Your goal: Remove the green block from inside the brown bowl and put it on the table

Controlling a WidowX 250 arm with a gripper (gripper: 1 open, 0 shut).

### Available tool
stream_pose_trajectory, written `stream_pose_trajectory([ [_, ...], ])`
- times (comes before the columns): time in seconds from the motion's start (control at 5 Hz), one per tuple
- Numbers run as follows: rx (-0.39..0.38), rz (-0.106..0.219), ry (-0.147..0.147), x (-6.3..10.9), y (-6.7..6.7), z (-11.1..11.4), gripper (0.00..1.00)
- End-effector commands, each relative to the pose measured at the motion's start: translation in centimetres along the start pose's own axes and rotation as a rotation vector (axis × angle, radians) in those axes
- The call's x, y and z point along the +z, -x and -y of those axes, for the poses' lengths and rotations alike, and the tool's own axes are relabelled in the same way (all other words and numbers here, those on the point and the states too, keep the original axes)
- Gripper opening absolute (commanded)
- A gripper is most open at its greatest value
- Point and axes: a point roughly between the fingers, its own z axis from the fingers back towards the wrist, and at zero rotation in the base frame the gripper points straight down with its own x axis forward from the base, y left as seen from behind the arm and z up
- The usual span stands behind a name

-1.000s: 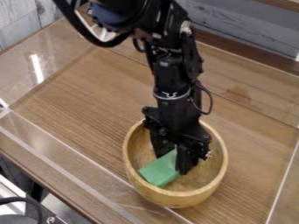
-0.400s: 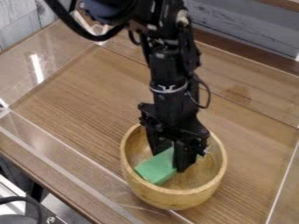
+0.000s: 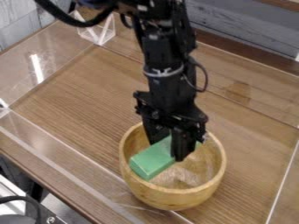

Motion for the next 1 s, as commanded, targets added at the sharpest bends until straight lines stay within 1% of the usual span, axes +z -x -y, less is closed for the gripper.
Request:
stream_pose_trajectory([
  [0.0,0.012,0.064,0.005,3.0,-0.2,0.2,0.0],
  [0.2,0.066,0.102,0.002,5.7,0.0,-1.0,0.0],
  [0.4,0.138,0.156,-0.008,9.2,0.4,-3.6,0.0],
  [0.6,0.153,0.191,-0.02,10.6,1.9,-5.3,0.0],
  [0.8,0.134,0.2,-0.028,9.5,2.9,-5.4,0.0],
])
